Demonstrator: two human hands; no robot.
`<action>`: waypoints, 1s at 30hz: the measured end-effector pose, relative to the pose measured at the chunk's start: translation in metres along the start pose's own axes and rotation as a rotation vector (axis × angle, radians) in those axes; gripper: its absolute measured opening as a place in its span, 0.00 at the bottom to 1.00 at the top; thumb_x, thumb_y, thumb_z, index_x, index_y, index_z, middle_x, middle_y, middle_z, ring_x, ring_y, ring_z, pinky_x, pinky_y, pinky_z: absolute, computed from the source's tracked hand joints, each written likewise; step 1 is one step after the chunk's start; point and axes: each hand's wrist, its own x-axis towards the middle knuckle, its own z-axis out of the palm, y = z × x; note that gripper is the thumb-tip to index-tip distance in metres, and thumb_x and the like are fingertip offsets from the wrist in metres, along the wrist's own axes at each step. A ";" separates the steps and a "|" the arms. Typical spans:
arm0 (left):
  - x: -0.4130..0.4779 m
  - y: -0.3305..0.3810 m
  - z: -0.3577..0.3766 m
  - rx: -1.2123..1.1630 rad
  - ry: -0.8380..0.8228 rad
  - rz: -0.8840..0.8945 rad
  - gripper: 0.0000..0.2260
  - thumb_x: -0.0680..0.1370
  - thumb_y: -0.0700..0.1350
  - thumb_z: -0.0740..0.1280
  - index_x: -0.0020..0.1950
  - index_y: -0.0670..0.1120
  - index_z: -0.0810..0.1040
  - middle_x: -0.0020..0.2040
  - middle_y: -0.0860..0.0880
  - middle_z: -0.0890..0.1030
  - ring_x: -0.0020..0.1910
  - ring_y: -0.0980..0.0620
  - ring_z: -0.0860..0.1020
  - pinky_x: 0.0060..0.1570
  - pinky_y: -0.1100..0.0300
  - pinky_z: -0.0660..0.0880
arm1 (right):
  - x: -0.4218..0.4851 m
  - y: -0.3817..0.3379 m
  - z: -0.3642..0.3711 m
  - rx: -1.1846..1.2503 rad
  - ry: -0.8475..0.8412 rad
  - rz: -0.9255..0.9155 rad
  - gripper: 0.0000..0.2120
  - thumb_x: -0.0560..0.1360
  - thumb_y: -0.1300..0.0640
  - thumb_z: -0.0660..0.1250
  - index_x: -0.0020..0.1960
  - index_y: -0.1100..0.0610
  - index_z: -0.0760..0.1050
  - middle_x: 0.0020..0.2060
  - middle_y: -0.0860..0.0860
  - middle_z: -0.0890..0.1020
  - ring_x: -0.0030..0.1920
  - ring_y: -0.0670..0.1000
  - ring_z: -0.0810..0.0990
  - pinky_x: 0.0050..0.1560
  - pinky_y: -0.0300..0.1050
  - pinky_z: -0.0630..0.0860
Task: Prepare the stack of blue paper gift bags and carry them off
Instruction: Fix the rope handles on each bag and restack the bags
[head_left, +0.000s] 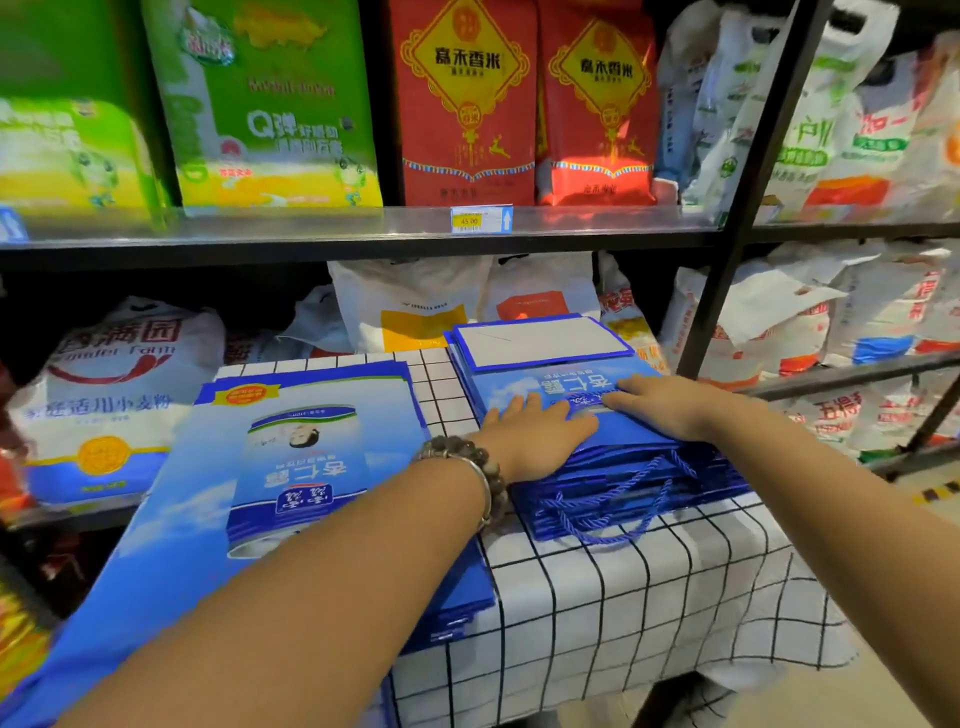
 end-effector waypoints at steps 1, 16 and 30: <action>-0.009 0.005 -0.006 -0.065 0.022 -0.021 0.32 0.76 0.66 0.44 0.75 0.52 0.55 0.77 0.42 0.53 0.75 0.40 0.50 0.71 0.40 0.48 | -0.001 0.000 -0.005 -0.025 0.017 0.016 0.30 0.79 0.39 0.48 0.74 0.55 0.57 0.74 0.55 0.60 0.71 0.56 0.62 0.70 0.52 0.59; -0.169 -0.073 -0.044 -0.267 0.191 -0.110 0.21 0.78 0.54 0.61 0.71 0.54 0.65 0.71 0.55 0.67 0.67 0.56 0.67 0.60 0.65 0.61 | -0.077 -0.129 -0.006 0.136 0.348 -0.539 0.19 0.77 0.47 0.60 0.66 0.50 0.71 0.66 0.45 0.73 0.64 0.48 0.71 0.62 0.44 0.66; -0.279 -0.111 -0.013 -0.066 0.237 -0.268 0.15 0.78 0.61 0.56 0.57 0.57 0.76 0.58 0.61 0.77 0.57 0.60 0.73 0.57 0.57 0.71 | -0.099 -0.210 0.058 0.071 -0.172 -0.655 0.24 0.80 0.45 0.51 0.75 0.48 0.54 0.76 0.45 0.48 0.75 0.44 0.46 0.73 0.45 0.49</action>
